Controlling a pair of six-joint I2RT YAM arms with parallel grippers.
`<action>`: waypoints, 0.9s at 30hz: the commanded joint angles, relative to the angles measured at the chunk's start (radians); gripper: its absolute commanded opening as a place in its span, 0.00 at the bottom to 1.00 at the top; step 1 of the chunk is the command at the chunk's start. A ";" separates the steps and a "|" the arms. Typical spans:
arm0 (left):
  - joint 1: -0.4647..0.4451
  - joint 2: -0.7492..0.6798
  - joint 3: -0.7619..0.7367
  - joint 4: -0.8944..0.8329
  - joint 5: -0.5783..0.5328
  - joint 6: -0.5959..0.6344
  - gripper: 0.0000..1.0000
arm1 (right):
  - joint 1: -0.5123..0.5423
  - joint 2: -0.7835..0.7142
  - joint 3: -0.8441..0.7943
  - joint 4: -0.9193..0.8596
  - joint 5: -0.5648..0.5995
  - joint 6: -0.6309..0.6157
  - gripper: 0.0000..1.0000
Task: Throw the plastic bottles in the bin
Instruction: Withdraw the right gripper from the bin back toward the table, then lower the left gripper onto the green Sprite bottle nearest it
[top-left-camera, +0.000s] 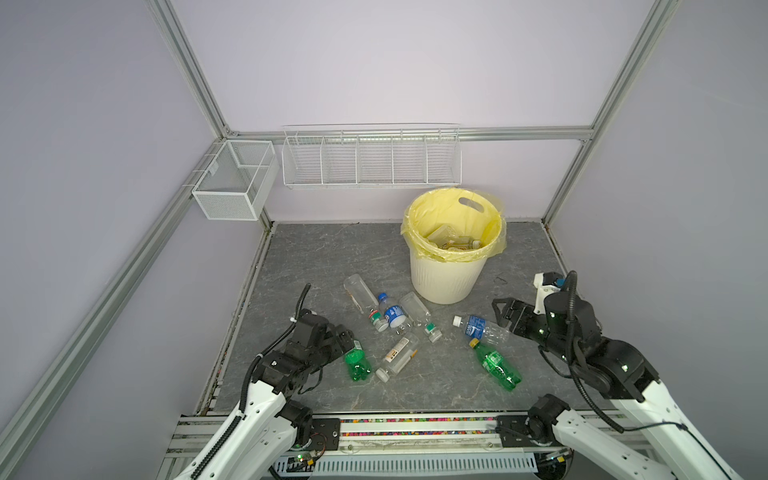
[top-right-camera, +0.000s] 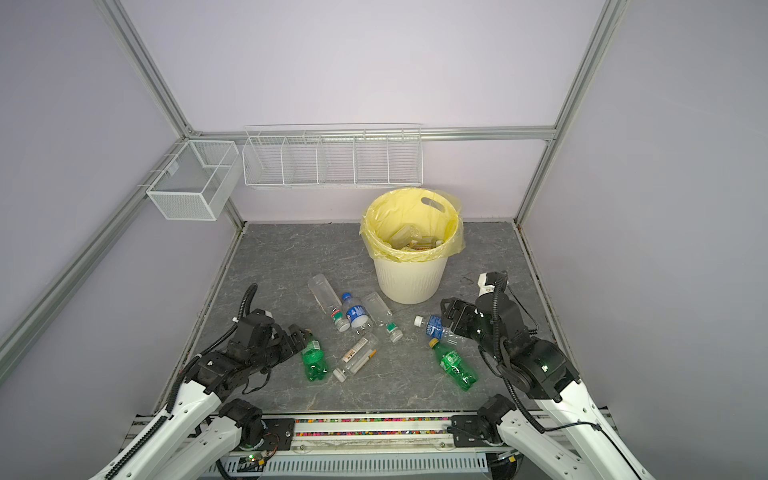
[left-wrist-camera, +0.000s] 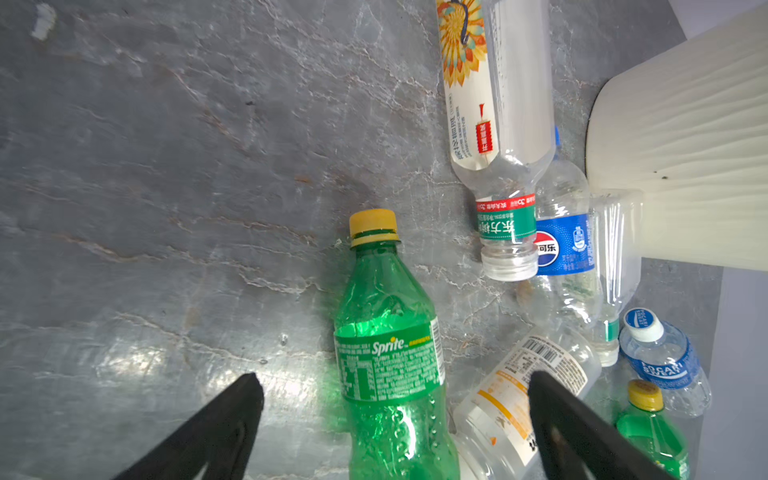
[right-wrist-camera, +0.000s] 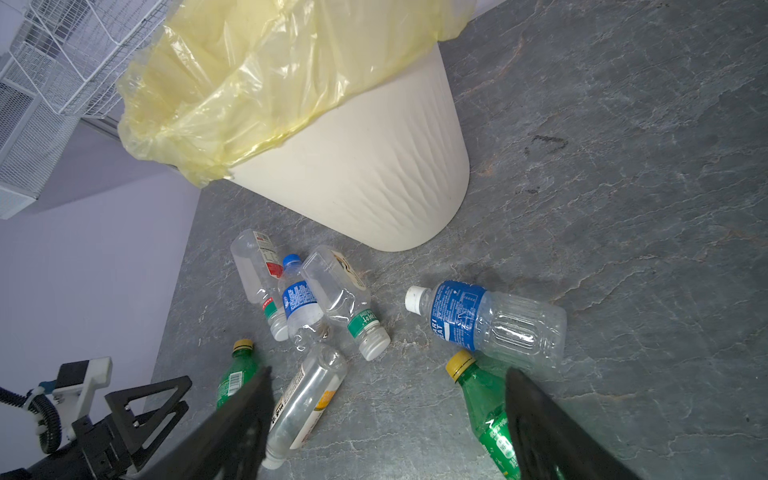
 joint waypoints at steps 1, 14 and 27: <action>0.004 0.011 -0.014 0.028 0.027 -0.010 0.99 | 0.001 0.003 -0.027 -0.024 -0.004 0.034 0.88; 0.004 0.088 -0.025 0.094 0.079 0.051 1.00 | 0.002 -0.026 -0.059 -0.041 -0.015 0.052 0.88; 0.004 0.175 -0.048 0.151 0.084 0.064 0.99 | 0.001 -0.058 -0.072 -0.054 -0.002 0.058 0.88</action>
